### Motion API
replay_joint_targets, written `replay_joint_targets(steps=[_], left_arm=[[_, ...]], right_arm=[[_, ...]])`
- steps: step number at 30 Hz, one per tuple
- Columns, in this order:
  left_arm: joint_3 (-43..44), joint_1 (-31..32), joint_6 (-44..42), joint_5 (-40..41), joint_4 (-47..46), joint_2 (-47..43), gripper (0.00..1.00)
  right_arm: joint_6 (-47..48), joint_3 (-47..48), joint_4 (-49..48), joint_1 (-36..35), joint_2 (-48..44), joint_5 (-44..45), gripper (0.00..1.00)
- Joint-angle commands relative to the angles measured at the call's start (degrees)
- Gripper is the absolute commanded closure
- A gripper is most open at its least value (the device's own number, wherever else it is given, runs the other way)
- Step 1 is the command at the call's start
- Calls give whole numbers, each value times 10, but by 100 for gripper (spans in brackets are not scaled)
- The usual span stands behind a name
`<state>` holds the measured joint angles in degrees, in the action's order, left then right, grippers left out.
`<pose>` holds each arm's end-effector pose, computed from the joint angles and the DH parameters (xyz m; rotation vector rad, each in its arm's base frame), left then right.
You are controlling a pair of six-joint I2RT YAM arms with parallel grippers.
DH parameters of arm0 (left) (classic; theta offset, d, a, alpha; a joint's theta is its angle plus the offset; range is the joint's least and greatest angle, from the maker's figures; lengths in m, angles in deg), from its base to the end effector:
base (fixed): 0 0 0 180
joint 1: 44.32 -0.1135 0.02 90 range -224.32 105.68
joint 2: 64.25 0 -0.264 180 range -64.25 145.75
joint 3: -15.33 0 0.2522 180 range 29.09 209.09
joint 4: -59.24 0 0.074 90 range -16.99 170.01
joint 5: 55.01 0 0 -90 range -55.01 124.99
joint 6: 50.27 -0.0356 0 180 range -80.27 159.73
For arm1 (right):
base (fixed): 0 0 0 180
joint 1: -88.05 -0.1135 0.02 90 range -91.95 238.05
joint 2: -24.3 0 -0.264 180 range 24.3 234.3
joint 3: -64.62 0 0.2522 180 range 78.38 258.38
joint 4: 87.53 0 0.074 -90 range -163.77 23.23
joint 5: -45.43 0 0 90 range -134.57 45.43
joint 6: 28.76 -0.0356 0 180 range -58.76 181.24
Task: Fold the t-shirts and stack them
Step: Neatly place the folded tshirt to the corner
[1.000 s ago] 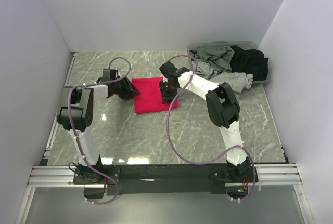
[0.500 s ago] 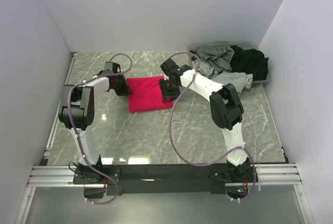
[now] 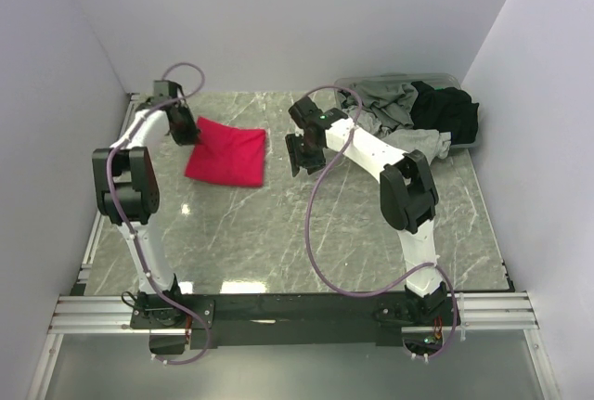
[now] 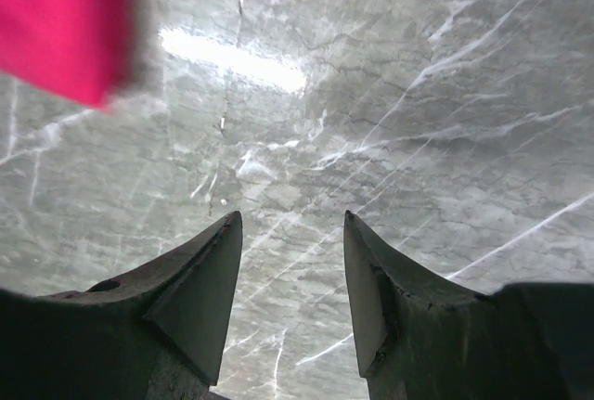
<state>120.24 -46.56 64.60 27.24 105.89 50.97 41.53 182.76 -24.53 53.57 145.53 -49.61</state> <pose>0.4400 0.0124 0.2156 -0.5551 2.5239 -0.3220 0.3717 0.2591 0.2256 -0.3837 2.7588 0.3777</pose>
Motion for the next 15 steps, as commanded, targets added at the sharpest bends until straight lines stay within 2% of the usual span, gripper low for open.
replay_joint_targets(steps=[1,15], left_arm=[[75,-33,-35,4,38,49,100],[285,-116,-27,55,65,225,100]], right_arm=[[11,46,17,6,-17,13,45],[12,106,62,10,18,38,45]])
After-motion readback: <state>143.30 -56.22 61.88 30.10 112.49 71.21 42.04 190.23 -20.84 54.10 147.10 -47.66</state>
